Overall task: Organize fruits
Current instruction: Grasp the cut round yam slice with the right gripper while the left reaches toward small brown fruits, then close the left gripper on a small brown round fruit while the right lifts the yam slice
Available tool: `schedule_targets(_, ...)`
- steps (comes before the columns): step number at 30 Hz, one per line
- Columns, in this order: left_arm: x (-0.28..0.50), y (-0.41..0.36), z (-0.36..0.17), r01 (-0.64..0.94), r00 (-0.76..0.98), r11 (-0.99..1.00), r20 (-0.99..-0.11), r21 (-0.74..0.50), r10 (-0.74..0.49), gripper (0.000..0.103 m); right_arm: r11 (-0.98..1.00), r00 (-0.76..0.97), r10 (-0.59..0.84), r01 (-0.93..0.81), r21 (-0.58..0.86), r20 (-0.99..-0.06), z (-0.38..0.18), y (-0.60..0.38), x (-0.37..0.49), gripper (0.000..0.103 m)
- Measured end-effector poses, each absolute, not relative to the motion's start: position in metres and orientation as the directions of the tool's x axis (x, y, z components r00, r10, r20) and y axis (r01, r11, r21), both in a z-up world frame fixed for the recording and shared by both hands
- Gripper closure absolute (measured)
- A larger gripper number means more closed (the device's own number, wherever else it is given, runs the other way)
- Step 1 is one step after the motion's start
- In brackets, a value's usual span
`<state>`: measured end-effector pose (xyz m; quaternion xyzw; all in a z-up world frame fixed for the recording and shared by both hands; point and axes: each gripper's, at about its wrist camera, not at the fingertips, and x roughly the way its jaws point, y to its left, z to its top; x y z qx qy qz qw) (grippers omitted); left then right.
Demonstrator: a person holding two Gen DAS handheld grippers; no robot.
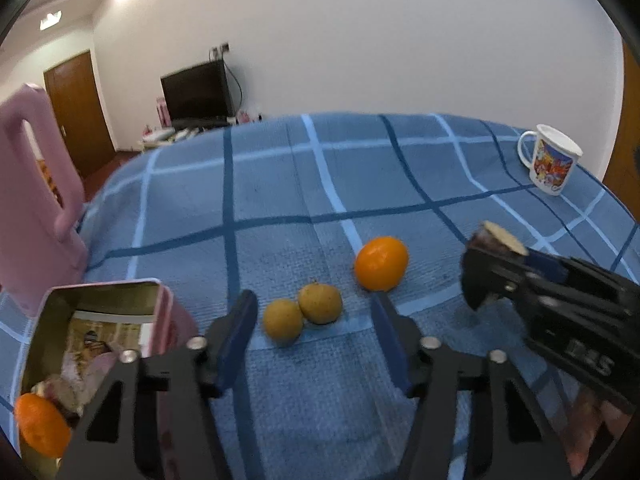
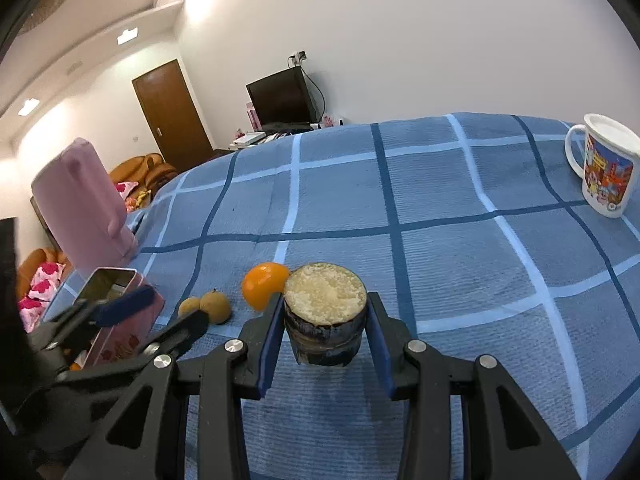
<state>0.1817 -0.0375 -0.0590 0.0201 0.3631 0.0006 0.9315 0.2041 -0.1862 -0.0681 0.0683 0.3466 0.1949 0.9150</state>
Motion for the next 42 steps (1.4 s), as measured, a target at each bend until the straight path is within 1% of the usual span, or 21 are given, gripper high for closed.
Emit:
schedule_targets(1, 0.188, -0.037, -0.061, 0.012, 0.726, 0.999, -0.688, 0.041, 0.020, 0.051, 0.911, 0.683, 0.411, -0.312, 0.268, -0.603, -0.068, -0.187, 0.204, 0.061)
schedule_targets(2, 0.191, -0.037, -0.063, 0.012, 0.720, 0.999, -0.693, 0.043, 0.022, 0.051, 0.909, 0.683, 0.416, -0.316, 0.272, -0.601, -0.068, -0.187, 0.204, 0.061)
schedule_targets(5, 0.203, -0.037, -0.071, 0.010, 0.693, 0.999, -0.721, 0.040, 0.022, 0.051, 0.904, 0.688, 0.427, -0.328, 0.273, -0.587, -0.065, -0.188, 0.202, 0.061)
schedule_targets(6, 0.207, -0.039, -0.074, 0.005, 0.686, 0.998, -0.726, 0.066, 0.044, 0.051, 0.903, 0.690, 0.429, -0.332, 0.272, -0.583, -0.065, -0.187, 0.201, 0.061)
schedule_targets(10, 0.213, -0.039, -0.076, 0.011, 0.679, 0.997, -0.733, 0.073, 0.046, 0.050, 0.901, 0.692, 0.434, -0.343, 0.266, -0.577, -0.064, -0.186, 0.199, 0.061)
schedule_targets(11, 0.214, -0.042, -0.076, 0.018, 0.679, 0.995, -0.732, 0.093, 0.056, 0.052, 0.900, 0.692, 0.435, -0.343, 0.268, -0.576, -0.064, -0.187, 0.199, 0.061)
schedule_targets(15, 0.207, -0.050, -0.071, 0.060, 0.701, 0.993, -0.713, 0.101, 0.030, 0.059, 0.901, 0.698, 0.435, -0.339, 0.272, -0.569, -0.064, -0.189, 0.198, 0.061)
schedule_targets(16, 0.205, -0.050, -0.071, 0.087, 0.696, 0.994, -0.718, 0.067, -0.012, 0.074, 0.901, 0.701, 0.433, -0.337, 0.272, -0.567, -0.063, -0.190, 0.197, 0.061)
schedule_targets(17, 0.202, -0.052, -0.070, 0.113, 0.695, 0.993, -0.717, 0.036, -0.054, 0.074, 0.901, 0.701, 0.433, -0.337, 0.272, -0.566, -0.063, -0.190, 0.197, 0.061)
schedule_targets(19, 0.197, -0.055, -0.069, 0.112, 0.702, 0.992, -0.711, 0.051, -0.043, 0.074, 0.901, 0.705, 0.434, -0.339, 0.271, -0.561, -0.063, -0.190, 0.196, 0.061)
schedule_targets(21, 0.191, -0.050, -0.065, 0.102, 0.717, 0.995, -0.695, 0.021, -0.059, 0.074, 0.901, 0.712, 0.434, -0.342, 0.267, -0.553, -0.061, -0.189, 0.193, 0.061)
schedule_targets(22, 0.186, -0.045, -0.061, 0.087, 0.738, 0.996, -0.671, 0.001, -0.064, 0.072, 0.902, 0.715, 0.431, -0.343, 0.261, -0.550, -0.061, -0.189, 0.192, 0.061)
schedule_targets(24, 0.180, -0.037, -0.056, 0.047, 0.765, 0.999, -0.643, -0.010, -0.042, 0.065, 0.903, 0.718, 0.430, -0.345, 0.257, -0.548, -0.060, -0.189, 0.192, 0.061)
schedule_targets(25, 0.179, -0.032, -0.056, 0.032, 0.765, 0.999, -0.643, -0.009, -0.030, 0.057, 0.903, 0.718, 0.430, -0.345, 0.256, -0.548, -0.060, -0.188, 0.192, 0.061)
schedule_targets(31, 0.191, -0.026, -0.071, 0.038, 0.679, 0.999, -0.733, -0.013, -0.035, 0.057, 0.903, 0.721, 0.429, -0.349, 0.249, -0.544, -0.059, -0.188, 0.190, 0.061)
schedule_targets(33, 0.192, -0.023, -0.073, 0.036, 0.669, 0.999, -0.742, -0.027, -0.044, 0.057, 0.903, 0.721, 0.429, -0.348, 0.250, -0.545, -0.059, -0.188, 0.189, 0.061)
schedule_targets(35, 0.192, -0.018, -0.076, 0.028, 0.658, 0.999, -0.752, -0.039, -0.047, 0.062, 0.903, 0.720, 0.430, -0.348, 0.253, -0.545, -0.059, -0.189, 0.190, 0.061)
schedule_targets(38, 0.194, -0.014, -0.079, 0.026, 0.640, 0.997, -0.765, -0.069, -0.069, 0.062, 0.903, 0.718, 0.430, -0.351, 0.248, -0.547, -0.059, -0.188, 0.191, 0.061)
schedule_targets(42, 0.200, -0.016, -0.081, 0.023, 0.632, 0.998, -0.772, -0.064, -0.064, 0.063, 0.903, 0.717, 0.429, -0.355, 0.242, -0.549, -0.059, -0.186, 0.191, 0.061)
